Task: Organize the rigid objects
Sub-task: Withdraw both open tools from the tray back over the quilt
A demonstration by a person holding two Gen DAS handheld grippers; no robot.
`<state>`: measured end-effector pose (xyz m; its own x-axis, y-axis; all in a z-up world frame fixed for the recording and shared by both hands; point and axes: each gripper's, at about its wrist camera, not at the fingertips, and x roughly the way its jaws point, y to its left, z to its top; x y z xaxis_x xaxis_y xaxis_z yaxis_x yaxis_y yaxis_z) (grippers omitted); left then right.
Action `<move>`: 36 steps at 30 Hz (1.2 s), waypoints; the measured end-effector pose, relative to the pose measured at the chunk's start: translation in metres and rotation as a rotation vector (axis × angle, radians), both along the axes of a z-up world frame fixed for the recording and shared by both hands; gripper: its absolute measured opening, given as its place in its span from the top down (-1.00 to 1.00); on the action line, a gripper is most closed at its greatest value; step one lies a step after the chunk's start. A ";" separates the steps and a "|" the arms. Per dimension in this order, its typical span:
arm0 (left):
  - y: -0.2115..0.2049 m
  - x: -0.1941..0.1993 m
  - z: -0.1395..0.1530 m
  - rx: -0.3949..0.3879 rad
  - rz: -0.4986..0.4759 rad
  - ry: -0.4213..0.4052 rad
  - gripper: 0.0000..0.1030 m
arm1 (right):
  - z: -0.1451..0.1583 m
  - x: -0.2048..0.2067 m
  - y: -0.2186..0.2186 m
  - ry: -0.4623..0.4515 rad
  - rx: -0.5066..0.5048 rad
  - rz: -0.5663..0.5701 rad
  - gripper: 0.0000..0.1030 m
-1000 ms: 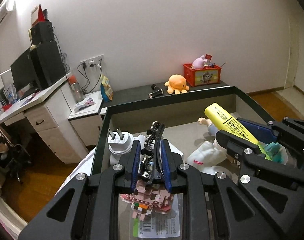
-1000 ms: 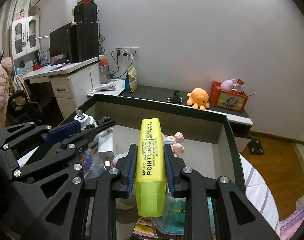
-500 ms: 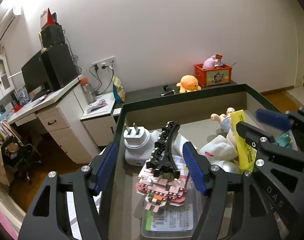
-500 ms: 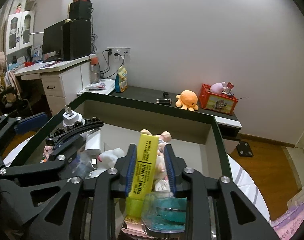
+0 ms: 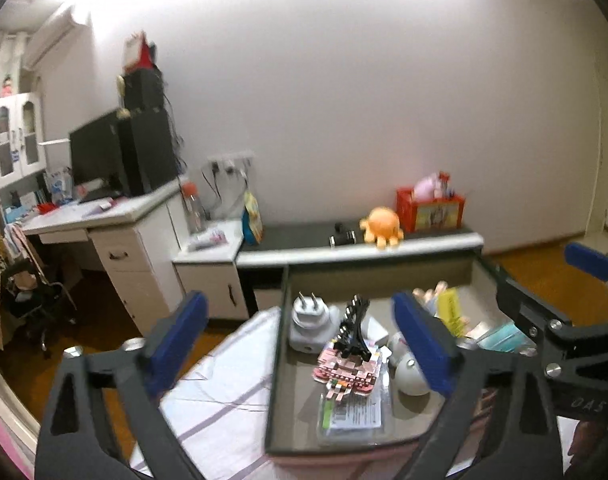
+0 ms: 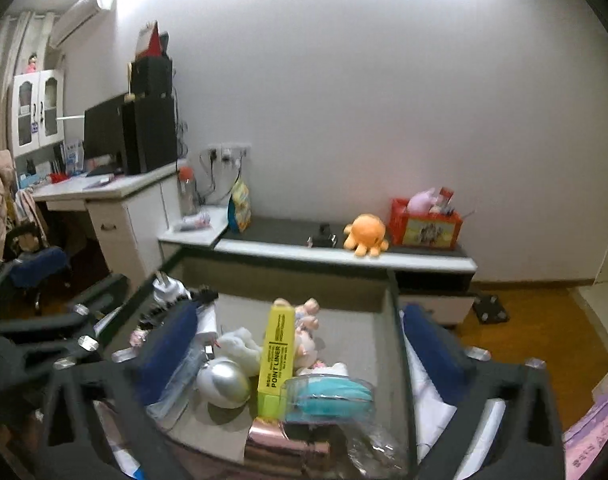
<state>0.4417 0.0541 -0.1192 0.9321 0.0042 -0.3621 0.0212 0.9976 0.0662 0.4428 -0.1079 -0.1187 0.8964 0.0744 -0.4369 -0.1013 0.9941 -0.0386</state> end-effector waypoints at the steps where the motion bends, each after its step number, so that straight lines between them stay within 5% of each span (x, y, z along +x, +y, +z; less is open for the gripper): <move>1: 0.002 -0.011 0.006 -0.004 -0.002 -0.021 -0.99 | 0.007 -0.010 0.000 -0.019 0.002 0.008 -1.00; 11: 0.008 -0.140 0.040 0.043 0.038 -0.156 -0.99 | 0.055 -0.128 0.011 -0.133 0.018 0.056 -1.00; 19: 0.013 -0.227 0.042 -0.008 0.007 -0.200 -1.00 | 0.061 -0.214 0.012 -0.181 0.008 0.057 -1.00; 36: 0.004 -0.249 0.020 -0.008 -0.007 -0.124 -1.00 | 0.038 -0.250 0.001 -0.130 0.019 0.063 -1.00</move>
